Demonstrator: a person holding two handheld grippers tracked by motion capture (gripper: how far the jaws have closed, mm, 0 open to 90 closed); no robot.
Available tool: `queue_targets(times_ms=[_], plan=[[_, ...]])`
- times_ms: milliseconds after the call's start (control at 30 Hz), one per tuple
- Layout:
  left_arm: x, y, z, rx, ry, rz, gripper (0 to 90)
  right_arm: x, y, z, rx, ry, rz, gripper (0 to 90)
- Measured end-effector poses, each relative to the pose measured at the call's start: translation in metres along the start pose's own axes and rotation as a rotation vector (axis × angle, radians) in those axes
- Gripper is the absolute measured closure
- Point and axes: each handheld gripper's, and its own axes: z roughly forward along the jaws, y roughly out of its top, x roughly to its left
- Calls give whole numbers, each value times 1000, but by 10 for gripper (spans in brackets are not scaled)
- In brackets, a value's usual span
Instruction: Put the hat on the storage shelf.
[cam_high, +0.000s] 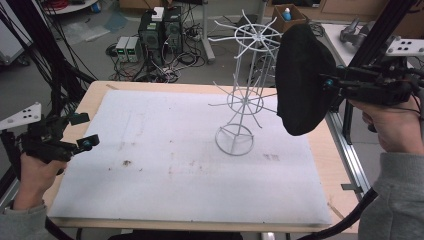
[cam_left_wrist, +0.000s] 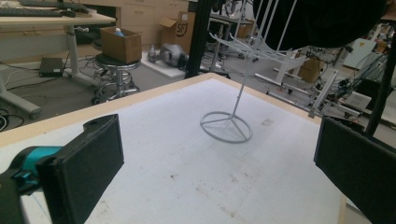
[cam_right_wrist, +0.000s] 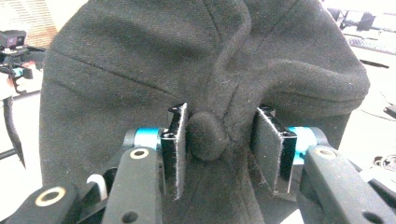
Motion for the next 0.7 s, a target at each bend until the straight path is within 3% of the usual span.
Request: queue_targets(times_ms=[233,700], plan=[[0,0,0,0,-2,1,18,0,-2,2,-3,1,23,510],[-1,1,-1,-2,-1,6,17,0,-4,1,1,-5,18,262]])
